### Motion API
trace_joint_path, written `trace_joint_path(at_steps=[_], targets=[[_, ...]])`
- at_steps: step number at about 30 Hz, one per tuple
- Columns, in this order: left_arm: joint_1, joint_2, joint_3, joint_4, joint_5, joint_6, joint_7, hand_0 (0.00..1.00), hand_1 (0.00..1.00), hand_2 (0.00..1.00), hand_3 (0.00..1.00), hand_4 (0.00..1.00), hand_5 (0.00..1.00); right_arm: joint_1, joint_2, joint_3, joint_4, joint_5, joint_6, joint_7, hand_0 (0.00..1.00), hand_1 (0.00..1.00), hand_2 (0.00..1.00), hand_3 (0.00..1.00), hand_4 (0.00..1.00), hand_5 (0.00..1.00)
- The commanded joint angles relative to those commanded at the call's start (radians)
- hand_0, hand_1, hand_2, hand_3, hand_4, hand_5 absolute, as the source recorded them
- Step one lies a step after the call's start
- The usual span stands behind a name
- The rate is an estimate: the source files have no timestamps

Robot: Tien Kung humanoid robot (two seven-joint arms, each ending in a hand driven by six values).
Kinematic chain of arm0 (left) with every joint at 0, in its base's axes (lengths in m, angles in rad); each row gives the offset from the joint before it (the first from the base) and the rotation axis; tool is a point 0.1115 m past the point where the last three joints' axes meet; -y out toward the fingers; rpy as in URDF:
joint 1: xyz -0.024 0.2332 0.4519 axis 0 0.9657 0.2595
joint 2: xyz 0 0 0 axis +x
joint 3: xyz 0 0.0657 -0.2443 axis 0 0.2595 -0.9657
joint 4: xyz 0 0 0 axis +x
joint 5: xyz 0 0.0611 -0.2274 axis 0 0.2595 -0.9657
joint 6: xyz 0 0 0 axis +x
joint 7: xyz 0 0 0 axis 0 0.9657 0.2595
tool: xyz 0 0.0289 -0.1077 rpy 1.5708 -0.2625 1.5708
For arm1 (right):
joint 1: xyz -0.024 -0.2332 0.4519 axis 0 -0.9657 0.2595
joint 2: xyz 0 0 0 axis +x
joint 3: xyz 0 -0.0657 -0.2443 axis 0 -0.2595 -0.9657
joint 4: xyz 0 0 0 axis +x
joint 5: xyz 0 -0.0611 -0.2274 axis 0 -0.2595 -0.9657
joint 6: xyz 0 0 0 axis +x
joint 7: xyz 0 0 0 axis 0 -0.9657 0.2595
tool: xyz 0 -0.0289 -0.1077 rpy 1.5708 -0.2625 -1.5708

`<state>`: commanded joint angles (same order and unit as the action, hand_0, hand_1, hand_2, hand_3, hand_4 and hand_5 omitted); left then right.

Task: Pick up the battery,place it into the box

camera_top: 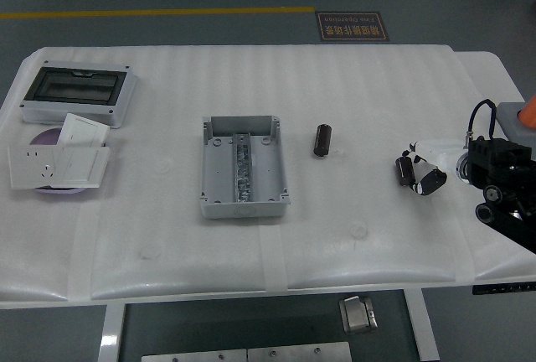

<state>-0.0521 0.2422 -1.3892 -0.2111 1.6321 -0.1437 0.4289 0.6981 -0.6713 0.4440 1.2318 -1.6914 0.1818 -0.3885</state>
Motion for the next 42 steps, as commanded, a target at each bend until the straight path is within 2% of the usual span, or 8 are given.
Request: trace_joint_path(at_steps=[20, 25, 30, 32, 37, 40, 42], targets=[[0.001, -0.001, -0.003, 0.0, 0.004, 0.001, -0.004, 0.589, 0.654, 0.528, 0.568, 0.59, 0.058, -0.013, 0.002, 0.009, 0.013, 0.018, -0.031, 0.017, 0.937, 0.724, 0.666, 0.77, 0.571, 0.17], [0.001, -0.002, -0.005, 0.0, 0.007, 0.001, -0.005, 0.589, 0.654, 0.528, 0.568, 0.592, 0.059, -0.03, -0.009, 0.062, 0.051, 0.05, -0.051, 0.033, 0.935, 0.723, 0.664, 0.767, 0.571, 0.171], [0.002, -0.003, -0.005, 0.0, 0.006, 0.002, -0.006, 0.589, 0.654, 0.529, 0.569, 0.589, 0.06, -0.061, -0.007, 0.151, 0.125, 0.065, -0.07, 0.041, 0.928, 0.718, 0.659, 0.769, 0.572, 0.181], [0.003, -0.003, -0.005, 0.0, 0.006, 0.002, -0.006, 0.589, 0.654, 0.529, 0.569, 0.589, 0.06, -0.077, 0.006, 0.189, 0.159, 0.066, -0.074, 0.041, 0.928, 0.718, 0.659, 0.769, 0.572, 0.181], [0.008, -0.004, -0.008, -0.001, 0.009, 0.002, -0.003, 0.589, 0.654, 0.528, 0.569, 0.593, 0.061, -0.122, 0.082, 0.292, 0.26, 0.058, -0.103, 0.047, 0.918, 0.714, 0.651, 0.771, 0.573, 0.179], [0.011, -0.004, -0.01, -0.002, 0.013, 0.001, -0.001, 0.589, 0.654, 0.528, 0.569, 0.593, 0.061, -0.138, 0.142, 0.324, 0.31, 0.057, -0.147, 0.064, 0.918, 0.714, 0.651, 0.771, 0.573, 0.179], [0.012, -0.005, -0.011, -0.002, 0.015, 0.0, 0.0, 0.589, 0.654, 0.528, 0.569, 0.594, 0.061, -0.141, 0.184, 0.322, 0.316, 0.058, -0.187, 0.085, 0.916, 0.712, 0.647, 0.781, 0.577, 0.185]])
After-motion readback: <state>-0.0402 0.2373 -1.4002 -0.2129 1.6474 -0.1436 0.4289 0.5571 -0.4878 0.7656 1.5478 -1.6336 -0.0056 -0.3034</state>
